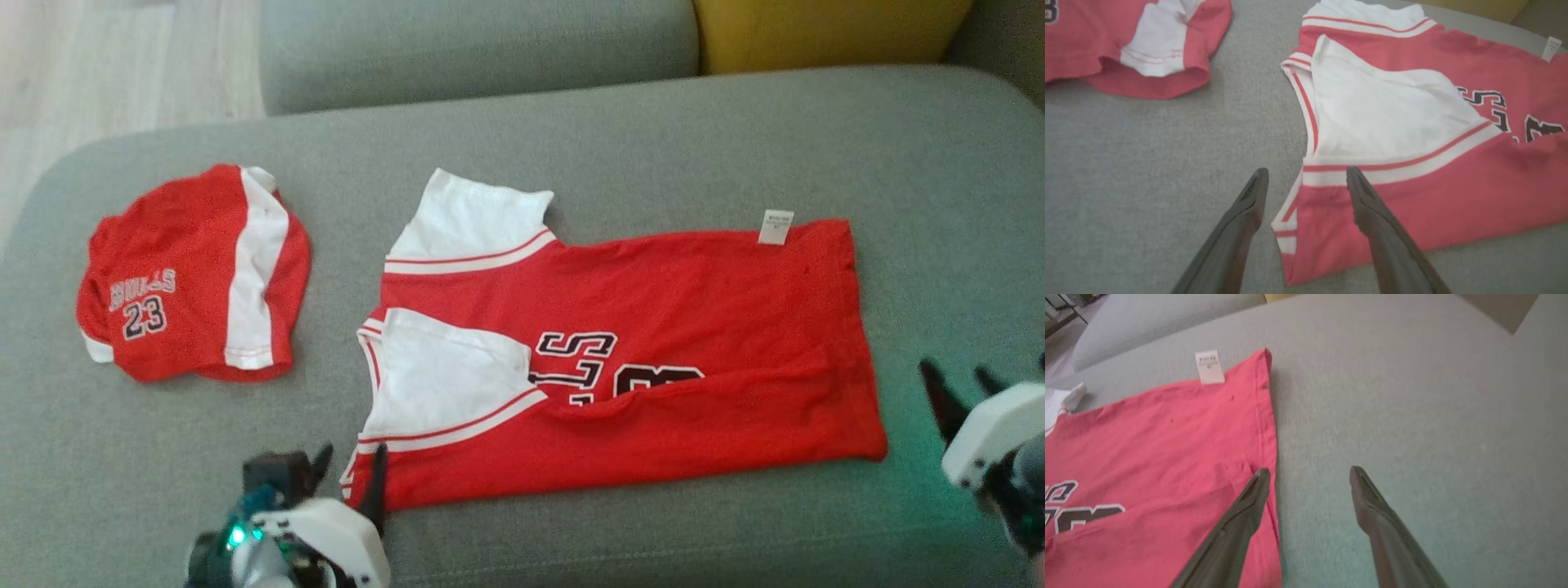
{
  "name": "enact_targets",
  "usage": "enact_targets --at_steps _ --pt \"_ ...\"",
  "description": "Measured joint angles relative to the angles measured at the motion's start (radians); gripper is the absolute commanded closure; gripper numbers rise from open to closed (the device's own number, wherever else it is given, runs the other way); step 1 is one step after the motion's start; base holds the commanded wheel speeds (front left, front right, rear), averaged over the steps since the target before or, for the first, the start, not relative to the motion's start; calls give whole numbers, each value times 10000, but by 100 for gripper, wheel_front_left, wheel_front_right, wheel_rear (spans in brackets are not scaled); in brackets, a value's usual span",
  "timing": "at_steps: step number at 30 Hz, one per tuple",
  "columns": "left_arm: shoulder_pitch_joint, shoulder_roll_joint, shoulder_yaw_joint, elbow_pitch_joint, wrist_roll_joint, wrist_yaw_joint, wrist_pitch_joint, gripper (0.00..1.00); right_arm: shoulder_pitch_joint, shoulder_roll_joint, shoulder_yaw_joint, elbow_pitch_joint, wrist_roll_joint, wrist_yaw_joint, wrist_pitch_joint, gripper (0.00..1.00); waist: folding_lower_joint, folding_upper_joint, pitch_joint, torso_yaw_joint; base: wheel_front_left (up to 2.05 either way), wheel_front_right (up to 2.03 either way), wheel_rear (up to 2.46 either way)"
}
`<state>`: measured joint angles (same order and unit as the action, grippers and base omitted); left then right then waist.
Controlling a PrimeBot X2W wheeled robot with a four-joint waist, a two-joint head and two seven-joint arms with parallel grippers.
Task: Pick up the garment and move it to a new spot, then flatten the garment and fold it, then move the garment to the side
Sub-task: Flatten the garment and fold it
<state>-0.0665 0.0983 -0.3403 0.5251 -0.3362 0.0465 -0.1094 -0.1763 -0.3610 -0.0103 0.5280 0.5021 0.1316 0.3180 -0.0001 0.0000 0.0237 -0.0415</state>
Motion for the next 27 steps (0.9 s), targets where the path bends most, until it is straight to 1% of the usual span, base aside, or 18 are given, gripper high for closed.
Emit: enact_targets --at_steps 1,2,3,7,11,14,17,20,24,27 --pt "0 0 0 0 0 0 0 0 0 0 0 0 0 0 0 0 0 0 0 0 0 0 0" --pt "-12 33 59 -180 -4 100 -88 0 -38 33 -176 -180 -192 0 -228 0 0 0 92 -25 0 0 0" --pt "-96 50 297 -546 -25 261 -349 0 -225 222 -466 -556 -456 0 -660 0 0 0 274 -85 0 0 0" --pt "-684 236 648 -1356 -119 290 -886 0 -745 909 -583 -1496 -1005 0 -1440 0 0 0 653 -280 0 0 0" --pt "-1820 516 629 -1730 12 167 -922 0 -1106 1350 -180 -2096 -1365 0 -1896 0 0 0 1120 -600 0 0 0" --pt "-2760 848 514 -1666 282 -73 -408 0 -1540 1588 278 -2232 -1542 0 -2056 0 0 0 1513 -914 0 0 0" --pt "-3850 1179 247 -1317 533 -431 359 0 -2194 1647 696 -2265 -1718 0 -2150 0 1 0 1990 -1226 0 0 0" --pt "-4992 1327 63 -667 562 -767 1062 0 -2948 1678 1037 -2263 -1785 0 -2337 0 1 0 2472 -1549 0 0 0" --pt "-6385 1601 -119 541 913 -1007 1797 0 -3744 1762 1496 -2203 -1833 0 -2529 0 1 0 3079 -2013 0 0 0" --pt "-7244 1985 -161 1417 1124 -1104 2079 0 -4166 1808 1850 -2023 -1868 0 -2619 0 1 0 3433 -2389 0 0 0"
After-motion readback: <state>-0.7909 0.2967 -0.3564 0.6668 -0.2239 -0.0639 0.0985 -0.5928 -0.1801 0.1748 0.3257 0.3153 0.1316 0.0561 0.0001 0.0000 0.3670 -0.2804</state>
